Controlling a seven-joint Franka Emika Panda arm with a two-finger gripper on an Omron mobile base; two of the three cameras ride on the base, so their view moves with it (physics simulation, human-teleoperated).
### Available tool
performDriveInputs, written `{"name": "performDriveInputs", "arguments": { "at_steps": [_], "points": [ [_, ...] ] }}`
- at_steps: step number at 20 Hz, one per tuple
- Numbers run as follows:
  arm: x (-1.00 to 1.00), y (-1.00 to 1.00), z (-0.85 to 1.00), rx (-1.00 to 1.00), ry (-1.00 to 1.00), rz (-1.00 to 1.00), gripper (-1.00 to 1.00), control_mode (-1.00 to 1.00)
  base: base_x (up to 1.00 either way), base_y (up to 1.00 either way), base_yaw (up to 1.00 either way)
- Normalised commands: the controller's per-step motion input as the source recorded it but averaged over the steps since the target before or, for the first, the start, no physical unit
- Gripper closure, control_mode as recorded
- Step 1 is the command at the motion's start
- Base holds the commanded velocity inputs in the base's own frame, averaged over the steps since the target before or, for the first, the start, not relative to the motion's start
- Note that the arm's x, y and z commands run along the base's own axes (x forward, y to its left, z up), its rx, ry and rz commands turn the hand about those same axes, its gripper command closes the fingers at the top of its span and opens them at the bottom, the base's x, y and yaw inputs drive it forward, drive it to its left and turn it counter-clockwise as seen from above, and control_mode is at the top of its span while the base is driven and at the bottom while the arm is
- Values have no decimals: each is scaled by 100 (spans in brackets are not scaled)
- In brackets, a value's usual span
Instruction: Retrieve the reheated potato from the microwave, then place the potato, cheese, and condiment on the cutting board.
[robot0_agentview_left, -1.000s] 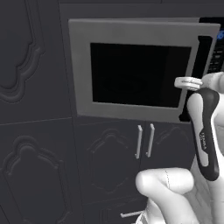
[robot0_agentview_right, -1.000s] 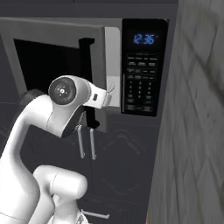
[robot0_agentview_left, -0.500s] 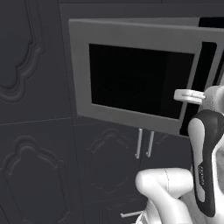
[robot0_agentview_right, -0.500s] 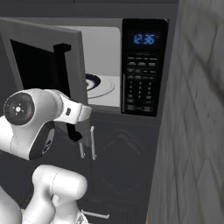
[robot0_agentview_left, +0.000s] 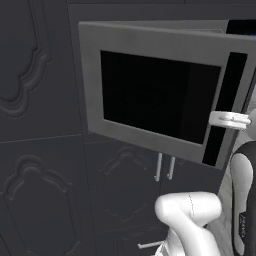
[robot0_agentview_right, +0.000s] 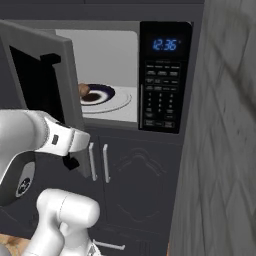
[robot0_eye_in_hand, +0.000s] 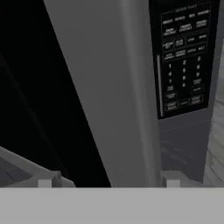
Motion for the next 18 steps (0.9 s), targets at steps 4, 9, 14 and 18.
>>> {"name": "performDriveInputs", "arguments": {
  "at_steps": [4, 9, 14, 18],
  "points": [
    [-83, -45, 59, 0, 8, 0, -100, -100, 0, 0, 0],
    [-45, -64, 45, 16, 14, -15, -100, -100, 0, 0, 0],
    [1, -34, 3, 28, 20, -46, -100, -100, 0, 0, 0],
    [-1, -11, 0, 29, 10, -52, -100, -100, 0, 0, 0]
  ]
}}
